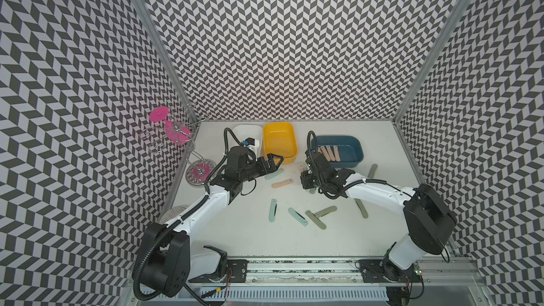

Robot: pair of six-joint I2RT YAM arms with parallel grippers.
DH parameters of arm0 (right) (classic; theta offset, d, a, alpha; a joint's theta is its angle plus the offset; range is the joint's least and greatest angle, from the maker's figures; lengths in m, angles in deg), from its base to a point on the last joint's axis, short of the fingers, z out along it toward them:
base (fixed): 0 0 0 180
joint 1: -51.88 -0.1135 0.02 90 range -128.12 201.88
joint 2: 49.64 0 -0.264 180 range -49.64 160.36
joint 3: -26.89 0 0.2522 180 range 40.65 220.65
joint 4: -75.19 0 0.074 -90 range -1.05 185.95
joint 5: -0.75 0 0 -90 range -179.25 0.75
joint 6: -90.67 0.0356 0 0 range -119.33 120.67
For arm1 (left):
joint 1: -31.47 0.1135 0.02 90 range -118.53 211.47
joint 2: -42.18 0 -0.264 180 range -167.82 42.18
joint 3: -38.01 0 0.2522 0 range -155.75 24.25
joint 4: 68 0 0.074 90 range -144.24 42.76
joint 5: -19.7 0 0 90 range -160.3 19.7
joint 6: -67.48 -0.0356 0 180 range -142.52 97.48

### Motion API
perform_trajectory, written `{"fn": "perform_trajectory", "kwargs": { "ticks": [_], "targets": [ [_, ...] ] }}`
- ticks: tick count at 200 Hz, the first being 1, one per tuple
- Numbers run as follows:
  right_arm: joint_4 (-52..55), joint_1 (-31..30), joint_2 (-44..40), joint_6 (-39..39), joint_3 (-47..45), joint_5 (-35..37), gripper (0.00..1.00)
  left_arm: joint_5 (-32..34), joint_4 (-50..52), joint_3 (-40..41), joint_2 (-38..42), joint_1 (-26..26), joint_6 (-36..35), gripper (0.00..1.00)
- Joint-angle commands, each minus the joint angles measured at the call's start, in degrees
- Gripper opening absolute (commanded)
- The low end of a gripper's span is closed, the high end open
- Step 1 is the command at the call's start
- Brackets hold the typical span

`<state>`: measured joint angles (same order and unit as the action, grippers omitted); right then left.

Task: Place the fruit knives into the storage box by color
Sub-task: Pick up the fruit knife from the center of the board.

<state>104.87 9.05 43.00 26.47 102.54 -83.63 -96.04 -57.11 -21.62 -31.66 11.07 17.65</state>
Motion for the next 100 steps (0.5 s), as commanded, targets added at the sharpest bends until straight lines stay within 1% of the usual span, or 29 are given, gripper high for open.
{"fn": "perform_trajectory", "kwargs": {
  "ticks": [1, 21, 44, 61, 100],
  "targets": [
    [-0.03, 2.18, -4.04, -1.39, 3.89, 2.34, 0.17, 0.95, -1.0, -4.66, -2.05, -1.62, -0.15, 1.0],
    [-0.14, 5.98, -5.48, -2.75, 5.45, 2.1, 0.17, 1.39, -0.65, -8.43, -4.78, -3.46, -0.53, 1.0],
    [-1.42, 12.15, -6.22, -4.46, 6.0, 0.16, 0.17, 1.66, -0.57, -13.19, -8.51, -5.54, -1.04, 1.0],
    [-3.17, 15.95, -6.23, -6.48, 5.97, 0.02, 0.17, 1.76, -0.21, -16.34, -11.46, -6.91, -1.51, 1.0],
    [-5.62, 22.5, -3.26, -10.95, 6.53, -0.19, 0.18, 1.14, 0.18, -22.32, -17.85, -8.6, -2.46, 1.0]
  ]
}}
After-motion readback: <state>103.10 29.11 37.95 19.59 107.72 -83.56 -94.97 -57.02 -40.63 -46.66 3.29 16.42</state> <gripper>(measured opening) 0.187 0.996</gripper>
